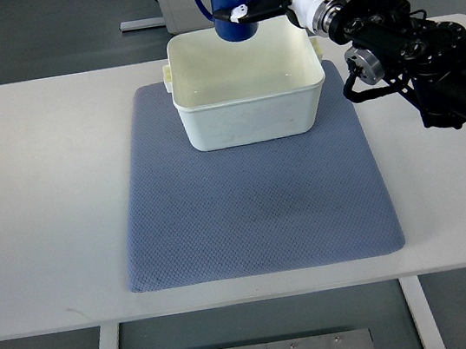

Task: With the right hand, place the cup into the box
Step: 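Lower the mug into the box and open the right hand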

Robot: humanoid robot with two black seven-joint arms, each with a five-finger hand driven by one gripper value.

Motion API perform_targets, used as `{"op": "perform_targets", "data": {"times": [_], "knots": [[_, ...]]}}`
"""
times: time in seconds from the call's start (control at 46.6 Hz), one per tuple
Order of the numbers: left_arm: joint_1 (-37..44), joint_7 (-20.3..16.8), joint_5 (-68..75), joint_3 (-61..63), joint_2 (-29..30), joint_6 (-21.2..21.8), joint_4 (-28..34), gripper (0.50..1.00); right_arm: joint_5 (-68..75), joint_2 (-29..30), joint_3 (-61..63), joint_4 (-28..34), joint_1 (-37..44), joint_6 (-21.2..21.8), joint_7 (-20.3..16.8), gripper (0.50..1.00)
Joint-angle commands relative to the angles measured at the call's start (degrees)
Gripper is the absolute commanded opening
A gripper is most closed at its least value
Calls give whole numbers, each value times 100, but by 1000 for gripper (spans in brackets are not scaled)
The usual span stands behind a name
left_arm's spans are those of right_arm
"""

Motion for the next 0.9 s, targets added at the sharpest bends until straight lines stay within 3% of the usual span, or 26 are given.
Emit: {"op": "perform_targets", "data": {"times": [0.0,0.88], "knots": [[0,-3,0,0,0,-2,-3,1000,0,0,-18,1,-34,11,9,500],[0,-3,0,0,0,-2,-3,1000,-9,0,-18,1,-500,64,18,500]]}}
